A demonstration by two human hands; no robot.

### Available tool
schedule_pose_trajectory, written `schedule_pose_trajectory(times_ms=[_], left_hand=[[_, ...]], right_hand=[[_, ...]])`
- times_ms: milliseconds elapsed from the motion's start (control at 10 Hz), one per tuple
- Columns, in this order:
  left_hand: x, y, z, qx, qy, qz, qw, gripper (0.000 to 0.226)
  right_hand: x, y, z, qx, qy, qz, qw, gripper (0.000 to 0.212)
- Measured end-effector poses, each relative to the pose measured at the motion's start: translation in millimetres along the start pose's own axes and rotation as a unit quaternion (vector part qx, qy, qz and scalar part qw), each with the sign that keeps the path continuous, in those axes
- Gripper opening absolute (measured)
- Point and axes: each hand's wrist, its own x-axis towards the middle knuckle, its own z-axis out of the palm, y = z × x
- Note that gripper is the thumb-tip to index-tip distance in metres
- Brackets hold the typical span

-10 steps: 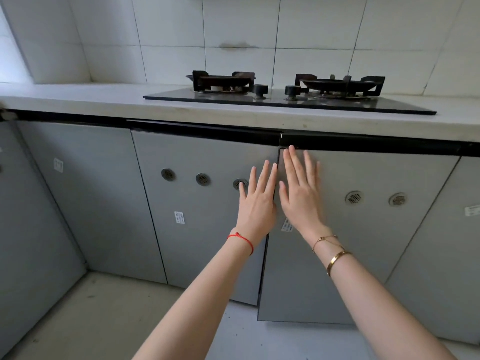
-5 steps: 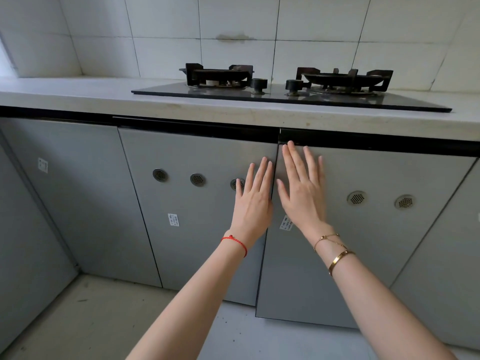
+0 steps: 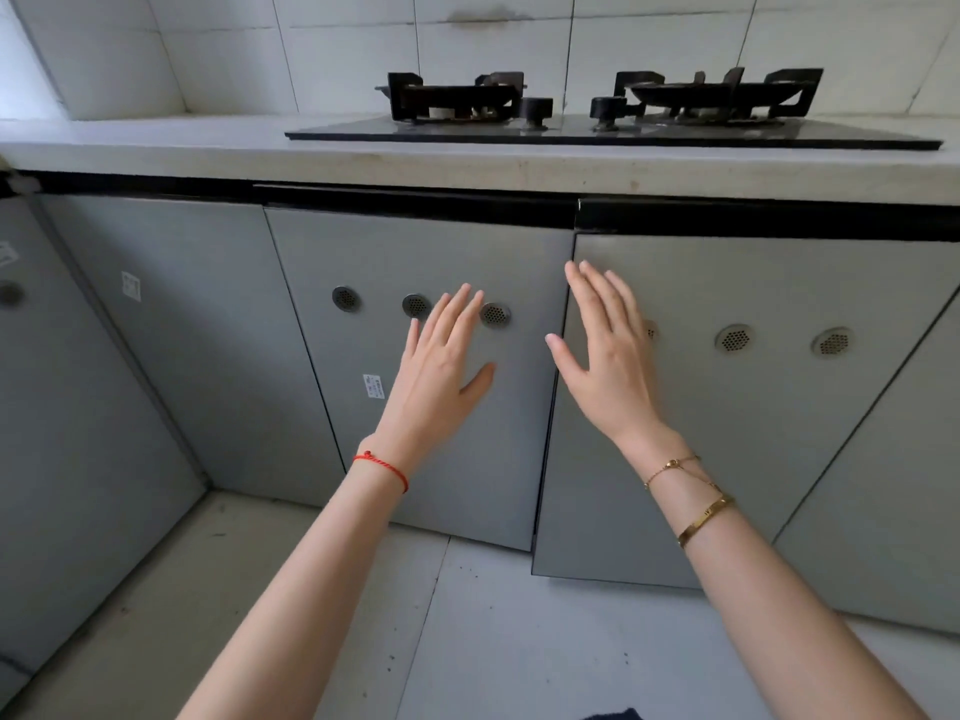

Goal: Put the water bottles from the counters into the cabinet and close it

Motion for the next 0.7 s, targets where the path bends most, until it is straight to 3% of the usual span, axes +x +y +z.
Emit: schedule_pose_trajectory(times_ms=[300,700], left_hand=[[-7,-19,0,0.006,-0.002,-0.054,0.999,0.068],[55,33,-153,0.018,-0.058,-0.148,0.987,0.070]], right_hand=[[-11,9,33,0.059,-0.065,-0.006,0.996,0.064],[97,-35,-59,0.112,-0.200,0.059,0.971,0.064]])
